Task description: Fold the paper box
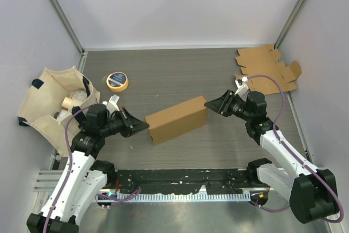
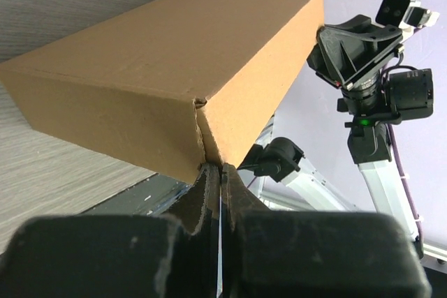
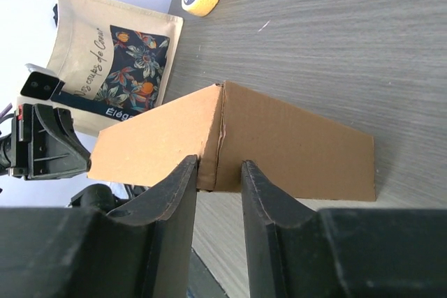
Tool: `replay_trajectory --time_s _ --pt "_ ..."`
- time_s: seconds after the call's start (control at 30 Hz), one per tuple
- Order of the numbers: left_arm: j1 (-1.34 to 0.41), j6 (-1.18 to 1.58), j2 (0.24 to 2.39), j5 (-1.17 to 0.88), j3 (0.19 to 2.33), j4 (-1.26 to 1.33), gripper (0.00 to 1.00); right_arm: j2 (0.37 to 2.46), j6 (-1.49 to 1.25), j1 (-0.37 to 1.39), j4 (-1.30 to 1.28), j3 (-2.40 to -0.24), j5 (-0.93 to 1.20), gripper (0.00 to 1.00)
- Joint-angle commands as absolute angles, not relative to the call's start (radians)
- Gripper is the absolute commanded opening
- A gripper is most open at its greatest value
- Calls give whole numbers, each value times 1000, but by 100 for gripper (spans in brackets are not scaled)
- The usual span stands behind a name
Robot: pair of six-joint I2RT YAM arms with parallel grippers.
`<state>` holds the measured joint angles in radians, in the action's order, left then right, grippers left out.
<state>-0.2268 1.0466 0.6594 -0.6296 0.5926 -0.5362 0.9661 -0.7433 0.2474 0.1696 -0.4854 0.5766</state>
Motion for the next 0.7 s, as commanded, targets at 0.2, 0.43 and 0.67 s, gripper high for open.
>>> replay_trajectory --time_s 0.2,0.43,0.67 --pt "-227 867 678 -446 673 -744 26 989 -647 258 -29 -531 535 15" --pt "-227 856 672 -459 750 -778 53 1026 -657 256 -51 -606 569 26" --pt "-227 1011 646 -584 558 -537 58 1017 -678 256 -18 -532 571 23"
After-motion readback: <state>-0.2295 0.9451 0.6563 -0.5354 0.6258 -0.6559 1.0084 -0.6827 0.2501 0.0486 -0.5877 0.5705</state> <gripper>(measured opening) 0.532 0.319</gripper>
